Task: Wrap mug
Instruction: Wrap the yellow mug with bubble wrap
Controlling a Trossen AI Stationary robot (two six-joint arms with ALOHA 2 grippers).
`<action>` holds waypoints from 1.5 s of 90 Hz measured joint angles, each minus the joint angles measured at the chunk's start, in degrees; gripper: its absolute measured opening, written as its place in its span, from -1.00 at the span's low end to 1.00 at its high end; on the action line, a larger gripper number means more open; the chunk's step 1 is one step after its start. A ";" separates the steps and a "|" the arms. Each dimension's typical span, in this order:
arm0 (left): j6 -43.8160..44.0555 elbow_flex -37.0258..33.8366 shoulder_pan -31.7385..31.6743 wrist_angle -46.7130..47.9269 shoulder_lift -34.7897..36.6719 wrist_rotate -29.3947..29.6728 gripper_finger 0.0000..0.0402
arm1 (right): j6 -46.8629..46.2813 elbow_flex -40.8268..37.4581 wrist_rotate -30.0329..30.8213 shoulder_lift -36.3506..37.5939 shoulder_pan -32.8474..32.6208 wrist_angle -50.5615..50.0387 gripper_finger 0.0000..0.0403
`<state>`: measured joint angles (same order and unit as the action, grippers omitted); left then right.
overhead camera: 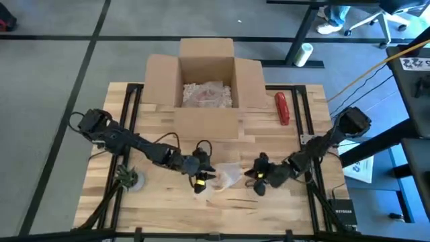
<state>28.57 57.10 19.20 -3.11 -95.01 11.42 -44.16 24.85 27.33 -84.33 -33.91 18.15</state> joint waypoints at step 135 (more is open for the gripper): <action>-1.00 0.02 -0.71 0.70 -2.66 -3.04 -0.44 | -2.46 -1.72 -13.38 5.84 8.86 3.51 -1.00</action>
<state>27.57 57.12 18.49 -2.42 -97.67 8.37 -46.63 23.13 13.95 -78.50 -25.06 21.67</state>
